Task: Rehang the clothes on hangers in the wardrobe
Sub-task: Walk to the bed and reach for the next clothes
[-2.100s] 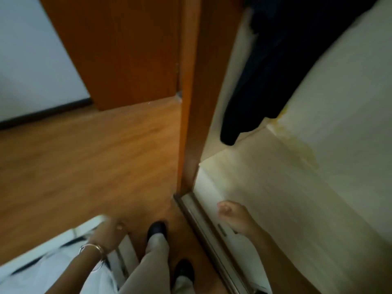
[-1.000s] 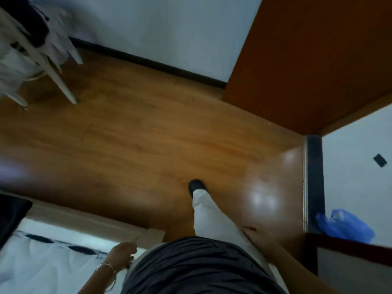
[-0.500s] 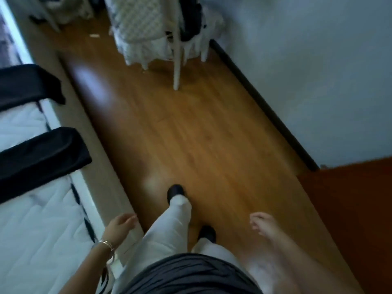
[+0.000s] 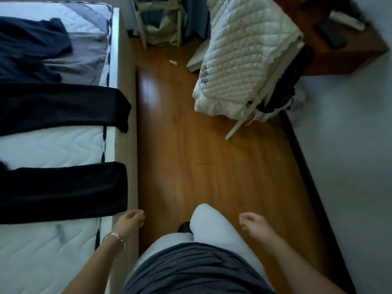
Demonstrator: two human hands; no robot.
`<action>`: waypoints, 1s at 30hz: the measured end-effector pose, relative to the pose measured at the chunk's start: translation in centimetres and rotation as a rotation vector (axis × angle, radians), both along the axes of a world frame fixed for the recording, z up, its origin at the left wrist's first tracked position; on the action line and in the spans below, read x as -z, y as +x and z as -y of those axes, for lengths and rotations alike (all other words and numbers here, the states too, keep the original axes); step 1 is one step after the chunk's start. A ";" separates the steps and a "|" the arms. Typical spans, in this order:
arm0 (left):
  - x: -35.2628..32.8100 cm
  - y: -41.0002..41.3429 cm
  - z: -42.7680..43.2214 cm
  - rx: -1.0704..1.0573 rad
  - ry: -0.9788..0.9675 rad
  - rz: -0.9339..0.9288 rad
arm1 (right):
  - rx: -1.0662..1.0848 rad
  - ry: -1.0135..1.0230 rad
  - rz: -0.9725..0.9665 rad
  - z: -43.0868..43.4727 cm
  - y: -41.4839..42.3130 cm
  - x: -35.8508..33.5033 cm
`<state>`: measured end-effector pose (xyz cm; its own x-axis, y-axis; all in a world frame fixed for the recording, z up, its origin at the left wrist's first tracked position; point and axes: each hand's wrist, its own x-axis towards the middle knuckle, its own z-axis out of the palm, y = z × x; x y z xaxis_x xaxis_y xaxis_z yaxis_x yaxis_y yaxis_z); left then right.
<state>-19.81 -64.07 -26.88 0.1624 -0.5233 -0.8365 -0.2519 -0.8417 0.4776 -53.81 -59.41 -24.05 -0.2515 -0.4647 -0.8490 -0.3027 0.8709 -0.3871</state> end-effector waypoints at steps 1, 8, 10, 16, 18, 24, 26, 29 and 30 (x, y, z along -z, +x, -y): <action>-0.3 -0.7 2.2 0.014 -0.031 -0.010 | -0.011 -0.003 -0.004 2.2 -0.3 -0.1; 2.0 0.0 11.4 -0.158 0.168 0.023 | -0.228 0.148 -0.093 16.4 -3.2 3.0; 3.3 1.0 14.0 -0.259 0.277 0.091 | -0.325 0.198 -0.092 21.6 -3.8 3.5; 1.3 2.4 24.9 -0.462 0.190 0.045 | -0.425 0.094 -0.095 42.0 -0.6 1.7; 0.3 2.8 28.8 -0.485 0.089 0.006 | -0.477 -0.007 -0.079 48.7 2.3 0.4; 2.2 5.5 39.1 -0.560 0.041 -0.040 | -0.512 -0.195 0.070 64.2 10.9 -0.8; 3.4 6.9 41.1 -0.610 0.121 -0.040 | -0.539 -0.141 0.044 67.0 12.4 0.4; 4.0 9.4 44.2 -0.580 0.218 -0.005 | -0.583 0.040 -0.028 69.7 13.8 2.1; 4.2 10.2 45.5 -0.588 0.221 -0.003 | -0.598 0.094 -0.050 70.7 14.1 2.3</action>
<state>-9.57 -109.58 -31.07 0.3680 -0.1617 -0.9157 0.2847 -0.9179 0.2765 -39.68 -130.15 -26.39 -0.0104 -0.4617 -0.8870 -0.7658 0.5740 -0.2899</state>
